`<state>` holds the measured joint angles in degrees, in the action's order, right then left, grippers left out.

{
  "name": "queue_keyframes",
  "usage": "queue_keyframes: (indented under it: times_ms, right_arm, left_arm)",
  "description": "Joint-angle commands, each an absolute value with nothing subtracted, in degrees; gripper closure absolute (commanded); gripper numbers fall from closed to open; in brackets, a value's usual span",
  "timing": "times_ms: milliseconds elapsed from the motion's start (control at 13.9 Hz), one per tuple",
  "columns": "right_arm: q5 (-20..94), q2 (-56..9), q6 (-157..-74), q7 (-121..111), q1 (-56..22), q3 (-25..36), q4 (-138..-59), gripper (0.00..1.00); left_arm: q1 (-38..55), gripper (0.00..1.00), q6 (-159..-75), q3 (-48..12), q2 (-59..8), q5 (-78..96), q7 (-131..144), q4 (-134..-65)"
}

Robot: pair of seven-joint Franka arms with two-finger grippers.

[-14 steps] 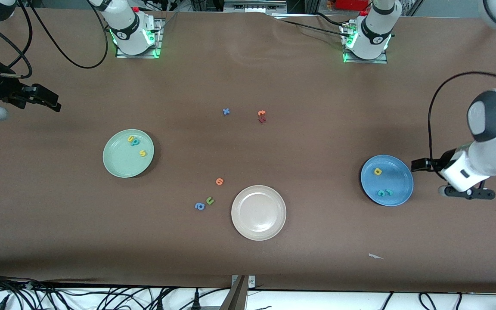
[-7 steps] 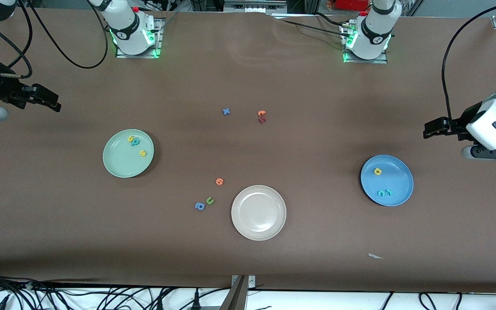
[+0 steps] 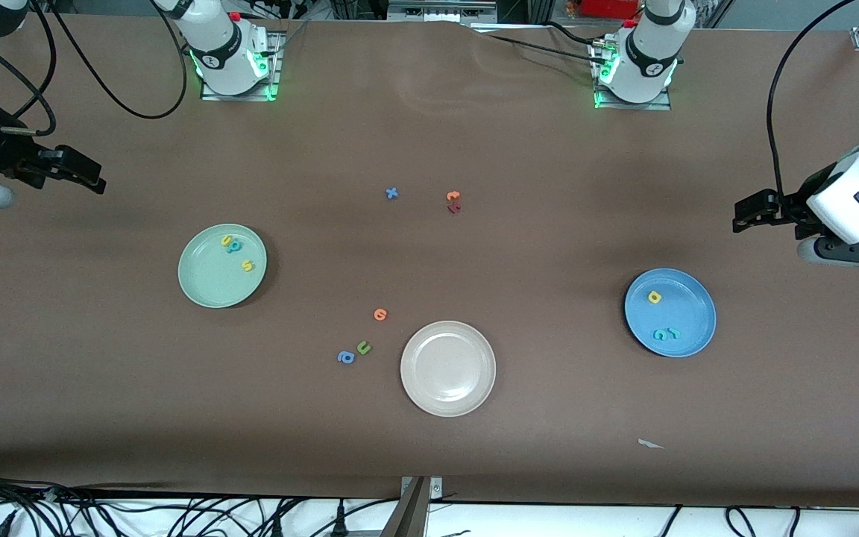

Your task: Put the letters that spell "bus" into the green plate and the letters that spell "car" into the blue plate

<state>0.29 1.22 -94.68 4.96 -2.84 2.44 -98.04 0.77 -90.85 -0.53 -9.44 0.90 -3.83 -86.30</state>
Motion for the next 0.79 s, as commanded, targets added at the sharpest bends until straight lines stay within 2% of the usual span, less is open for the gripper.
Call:
queue_keyframes:
  times_ms: [0, 720]
  right_arm:
    - [-0.1, 0.8, -94.4, 4.3, -3.3, 2.8, -96.9, 0.00]
    - [-0.1, 0.8, -94.4, 4.4, -3.3, 2.8, -96.9, 0.00]
  left_arm:
    - [1.1, 0.00, -89.3, 0.4, -7.6, 0.2, -5.0, -85.8]
    - [0.4, 0.00, -89.6, -1.3, -8.1, 0.1, -5.0, -85.4]
